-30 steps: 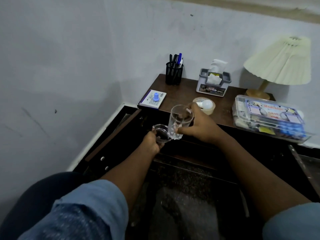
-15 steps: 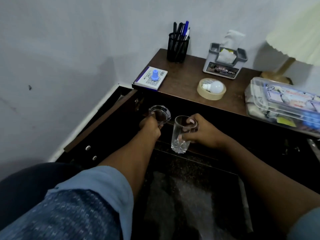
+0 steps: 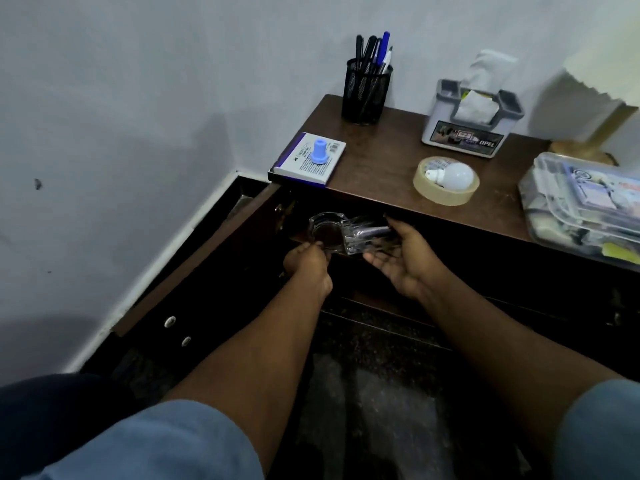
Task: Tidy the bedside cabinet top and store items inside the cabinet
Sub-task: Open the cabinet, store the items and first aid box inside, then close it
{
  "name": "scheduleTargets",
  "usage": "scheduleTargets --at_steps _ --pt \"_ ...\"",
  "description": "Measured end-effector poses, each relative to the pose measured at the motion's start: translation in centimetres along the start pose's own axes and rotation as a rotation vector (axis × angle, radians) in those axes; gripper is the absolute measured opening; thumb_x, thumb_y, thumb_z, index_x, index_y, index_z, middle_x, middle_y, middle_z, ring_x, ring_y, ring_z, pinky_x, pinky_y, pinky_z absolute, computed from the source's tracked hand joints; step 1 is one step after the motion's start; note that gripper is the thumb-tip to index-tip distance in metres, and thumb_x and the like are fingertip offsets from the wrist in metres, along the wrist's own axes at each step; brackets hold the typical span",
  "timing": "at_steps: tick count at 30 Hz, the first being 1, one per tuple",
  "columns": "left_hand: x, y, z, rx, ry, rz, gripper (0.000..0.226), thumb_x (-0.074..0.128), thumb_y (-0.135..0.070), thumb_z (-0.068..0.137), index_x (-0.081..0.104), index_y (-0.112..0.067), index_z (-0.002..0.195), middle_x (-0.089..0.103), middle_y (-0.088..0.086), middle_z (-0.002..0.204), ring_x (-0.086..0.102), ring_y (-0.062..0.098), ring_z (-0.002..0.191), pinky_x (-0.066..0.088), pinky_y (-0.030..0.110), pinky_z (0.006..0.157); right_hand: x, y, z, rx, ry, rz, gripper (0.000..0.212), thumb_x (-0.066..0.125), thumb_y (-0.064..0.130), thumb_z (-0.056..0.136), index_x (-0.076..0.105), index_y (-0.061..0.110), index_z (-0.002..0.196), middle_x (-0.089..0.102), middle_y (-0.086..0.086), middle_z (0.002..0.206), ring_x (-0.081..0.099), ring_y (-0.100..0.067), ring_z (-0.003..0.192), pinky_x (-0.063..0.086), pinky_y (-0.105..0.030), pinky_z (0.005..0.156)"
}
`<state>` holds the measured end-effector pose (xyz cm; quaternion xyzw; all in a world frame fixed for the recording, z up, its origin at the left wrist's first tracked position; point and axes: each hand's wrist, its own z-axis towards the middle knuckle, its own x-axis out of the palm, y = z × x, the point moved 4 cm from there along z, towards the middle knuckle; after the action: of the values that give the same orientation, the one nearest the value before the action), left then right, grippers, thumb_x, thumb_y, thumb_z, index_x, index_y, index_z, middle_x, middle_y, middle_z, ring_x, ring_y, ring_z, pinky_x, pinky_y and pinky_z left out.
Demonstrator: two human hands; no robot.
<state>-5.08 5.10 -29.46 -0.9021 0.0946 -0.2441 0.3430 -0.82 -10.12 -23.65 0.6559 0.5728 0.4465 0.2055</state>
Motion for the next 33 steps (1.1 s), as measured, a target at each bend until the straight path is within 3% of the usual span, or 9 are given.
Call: scheduleTargets --at_steps 3,6,9,13,18,22,26,30,33 --pt "-0.1 0.3 0.9 -0.042 -0.003 -0.029 0.022 0.062 0.008 0.093 0.065 0.007 0.115 0.070 0.020 0.109 0.069 0.029 0.093 0.060 0.034 0.082 1.6 -0.4 1.0 -0.014 -0.004 0.050 0.034 0.064 0.032 0.094 0.064 0.004 0.114 0.065 -0.011 0.085 0.069 -0.024 0.077 0.062 -0.033 0.068" --pt "-0.2 0.5 1.4 -0.077 0.004 -0.019 0.020 0.066 0.002 0.093 0.068 0.002 0.113 0.071 0.016 0.109 0.070 0.028 0.094 0.060 0.035 0.087 3.1 -0.4 2.2 -0.044 -0.032 0.057 0.030 0.058 0.027 0.097 0.064 0.008 0.120 0.067 -0.011 0.102 0.068 -0.024 0.085 0.060 -0.035 0.081" --pt "-0.3 0.5 1.5 -0.084 0.009 -0.033 0.019 0.067 0.003 0.093 0.067 0.001 0.112 0.071 0.012 0.104 0.070 0.026 0.096 0.060 0.032 0.085 3.9 -0.4 3.4 -0.062 -0.095 0.025 0.019 0.050 0.025 0.101 0.065 0.015 0.104 0.068 -0.006 0.099 0.066 -0.020 0.082 0.056 -0.032 0.081" --pt "-0.1 0.3 1.2 -0.109 -0.008 -0.055 0.023 0.068 0.006 0.091 0.067 0.003 0.113 0.073 0.015 0.107 0.072 0.027 0.102 0.060 0.037 0.091 4.7 -0.4 4.7 -0.095 -0.168 -0.025 0.024 0.042 0.013 0.103 0.062 0.017 0.090 0.065 -0.002 0.088 0.061 -0.014 0.075 0.052 -0.024 0.072" --pt "-0.3 -0.3 1.4 -0.135 0.050 -0.022 0.019 0.068 0.005 0.091 0.069 0.002 0.110 0.072 0.008 0.094 0.070 0.020 0.081 0.061 0.025 0.076 5.6 -0.7 5.0 -0.155 -0.181 -0.126 0.012 0.059 0.014 0.097 0.065 0.017 0.087 0.066 0.001 0.084 0.061 -0.007 0.068 0.052 -0.017 0.059" --pt "-0.4 -0.3 1.3 -0.140 0.072 -0.018 0.016 0.069 0.006 0.090 0.068 0.001 0.106 0.072 0.007 0.091 0.072 0.022 0.086 0.061 0.030 0.087 5.9 -0.6 4.8 -0.216 -0.163 -0.199 0.009 0.072 0.014 0.088 0.072 0.008 0.095 0.072 -0.001 0.084 0.069 -0.006 0.059 0.052 -0.017 0.049" --pt "-0.6 -0.3 1.0 -0.129 0.080 -0.033 0.023 0.070 0.004 0.091 0.067 0.002 0.113 0.073 0.010 0.102 0.072 0.027 0.103 0.061 0.027 0.075 6.5 -1.0 4.9 -0.205 -0.138 -0.237 0.032 0.078 0.013 0.082 0.073 -0.003 0.109 0.074 -0.017 0.106 0.074 -0.029 0.091 0.061 -0.039 0.083" --pt "-0.5 -0.5 0.8 -0.112 0.077 -0.053 0.021 0.069 0.005 0.091 0.067 0.005 0.113 0.071 0.012 0.095 0.072 0.025 0.090 0.060 0.026 0.067 7.1 -1.3 5.0 -0.251 -0.085 -0.361 0.026 0.084 0.017 0.077 0.075 0.004 0.098 0.077 -0.012 0.095 0.074 -0.020 0.072 0.061 -0.028 0.062" --pt "-0.3 -0.8 0.7 -0.106 0.086 -0.051 0.013 0.067 0.005 0.092 0.070 0.004 0.105 0.072 0.013 0.089 0.070 0.022 0.075 0.063 0.029 0.072 7.7 -1.4 5.1 -0.321 -0.044 -0.518 0.015 0.086 0.020 0.075 0.073 0.015 0.081 0.077 0.000 0.082 0.074 -0.017 0.076 0.061 -0.027 0.068"
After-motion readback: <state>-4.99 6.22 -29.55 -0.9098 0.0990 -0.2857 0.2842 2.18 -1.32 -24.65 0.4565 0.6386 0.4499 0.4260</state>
